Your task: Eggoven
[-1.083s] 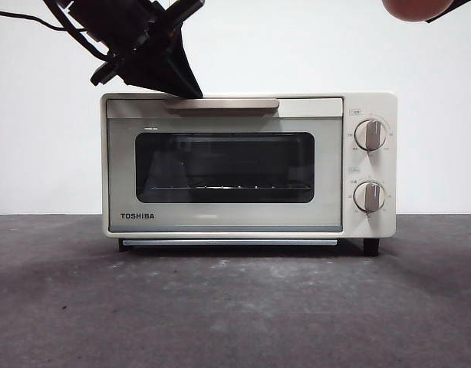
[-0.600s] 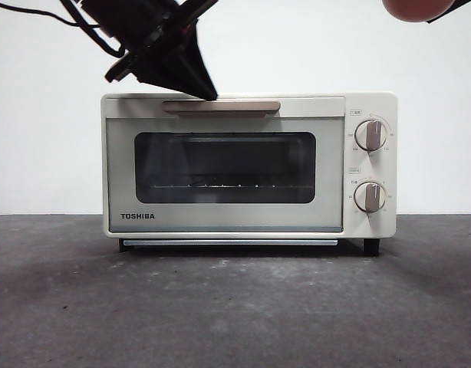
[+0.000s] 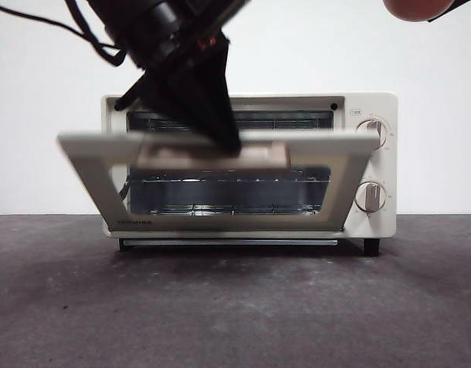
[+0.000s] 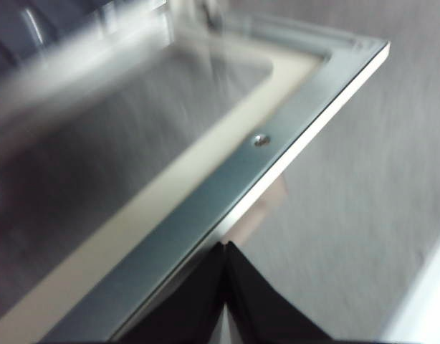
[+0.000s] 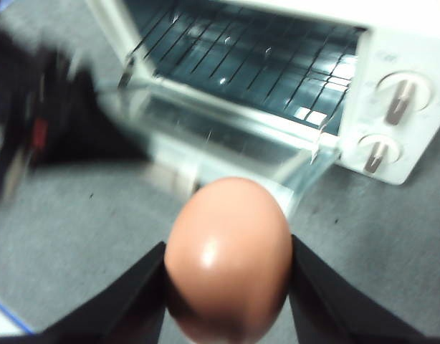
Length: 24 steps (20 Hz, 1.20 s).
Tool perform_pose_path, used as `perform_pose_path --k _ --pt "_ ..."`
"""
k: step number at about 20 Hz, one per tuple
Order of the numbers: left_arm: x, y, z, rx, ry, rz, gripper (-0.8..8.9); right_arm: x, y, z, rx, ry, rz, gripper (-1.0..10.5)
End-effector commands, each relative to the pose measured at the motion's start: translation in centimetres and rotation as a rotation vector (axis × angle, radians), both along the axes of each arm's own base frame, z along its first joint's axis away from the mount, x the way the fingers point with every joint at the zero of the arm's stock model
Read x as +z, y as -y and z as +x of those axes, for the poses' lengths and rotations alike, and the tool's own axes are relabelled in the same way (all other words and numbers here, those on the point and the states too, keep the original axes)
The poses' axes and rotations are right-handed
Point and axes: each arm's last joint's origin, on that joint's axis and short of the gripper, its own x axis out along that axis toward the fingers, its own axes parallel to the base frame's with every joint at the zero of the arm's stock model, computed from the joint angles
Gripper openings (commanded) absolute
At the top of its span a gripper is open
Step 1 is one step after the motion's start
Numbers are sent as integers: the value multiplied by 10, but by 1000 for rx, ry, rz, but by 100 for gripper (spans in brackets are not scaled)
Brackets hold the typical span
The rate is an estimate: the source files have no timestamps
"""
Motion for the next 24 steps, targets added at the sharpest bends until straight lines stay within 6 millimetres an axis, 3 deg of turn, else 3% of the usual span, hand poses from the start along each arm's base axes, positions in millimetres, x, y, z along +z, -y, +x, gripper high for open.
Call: perform_pose_path --k 1,4,7,12,15,19,24 --pt "-2 11 -10 -50 -21 26 7 7 -5 4 11 43 22 3" --pt "4 11 -17 -57 -13 12 7 3 -13 13 11 29 10 3" --pt "27 -2 -22 3 69 -20 7 -7 -26 29 12 -4 -18 3" --pt "79 -58 -37 137 214 -127 7 -31 -55 72 26 -40 4 3" --pt "96 -94 -55 212 274 -173 6 -54 -68 103 11 -60 10 3" --pt "87 -134 -80 276 287 -231 6 -83 -79 136 -12 -69 25 3" --pt "53 -164 -97 362 235 -268 6 -108 -82 161 -50 -62 28 3"
